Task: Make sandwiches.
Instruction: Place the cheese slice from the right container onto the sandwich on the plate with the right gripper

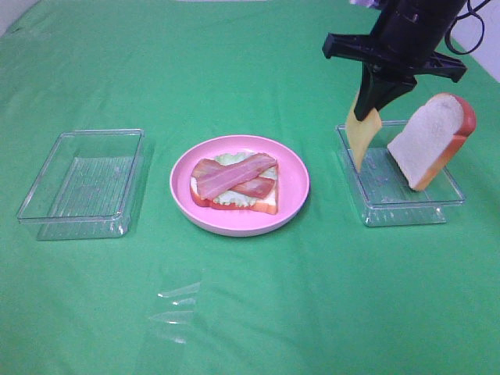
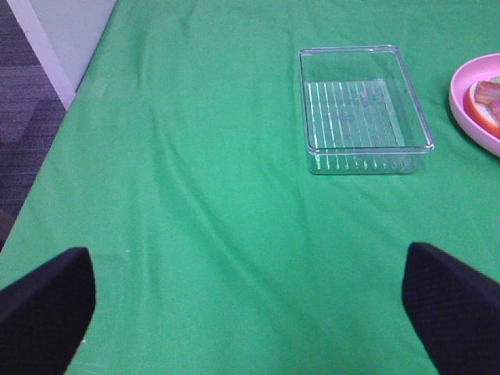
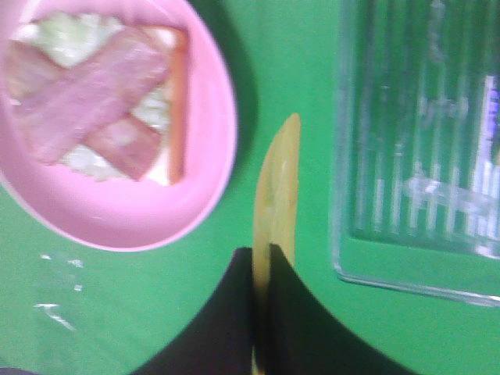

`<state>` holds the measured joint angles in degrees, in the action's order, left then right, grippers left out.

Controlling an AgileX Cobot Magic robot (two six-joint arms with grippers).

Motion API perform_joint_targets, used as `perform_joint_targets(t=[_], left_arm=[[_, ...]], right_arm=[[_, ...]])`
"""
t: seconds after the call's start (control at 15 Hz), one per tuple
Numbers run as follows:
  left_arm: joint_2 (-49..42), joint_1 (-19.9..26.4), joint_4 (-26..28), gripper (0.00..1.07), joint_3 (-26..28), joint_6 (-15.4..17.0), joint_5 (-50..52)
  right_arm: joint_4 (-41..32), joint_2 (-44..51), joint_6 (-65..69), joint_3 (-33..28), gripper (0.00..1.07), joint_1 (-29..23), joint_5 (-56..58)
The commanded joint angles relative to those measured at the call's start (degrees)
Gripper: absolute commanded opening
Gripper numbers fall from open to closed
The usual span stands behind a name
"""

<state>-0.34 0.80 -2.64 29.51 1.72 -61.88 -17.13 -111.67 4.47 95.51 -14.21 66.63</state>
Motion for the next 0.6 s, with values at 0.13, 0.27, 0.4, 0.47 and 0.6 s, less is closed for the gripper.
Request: perform_joint_targets(t=[0.13, 0.27, 0.4, 0.47, 0.6], left_arm=[[-1.15, -0.11, 0.29, 1.00, 0.00, 0.29, 0.17], [-1.15, -0.11, 0.29, 1.00, 0.00, 0.29, 0.17], [-1.15, -0.11, 0.29, 1.00, 0.00, 0.29, 0.17], [-1.15, -0.11, 0.29, 1.00, 0.00, 0.29, 0.17], [-1.15, -0.11, 0.29, 1.00, 0.00, 0.29, 0.17]], right_arm=[[-18.85, 0.46, -9.91, -1.26, 0.00, -0.74, -7.68], [-23.61, -0.29, -12.32, -1.72, 0.00, -2.58, -10.77], [-27.67, -3.55, -13.75, -1.72, 0.00, -5.50, -13.58], [-29.45, -5.44, -14.84, -1.72, 0.00, -6.65, -14.27], [-33.92, -9.22, -17.53, -1.20, 0.00, -8.02, -14.84]])
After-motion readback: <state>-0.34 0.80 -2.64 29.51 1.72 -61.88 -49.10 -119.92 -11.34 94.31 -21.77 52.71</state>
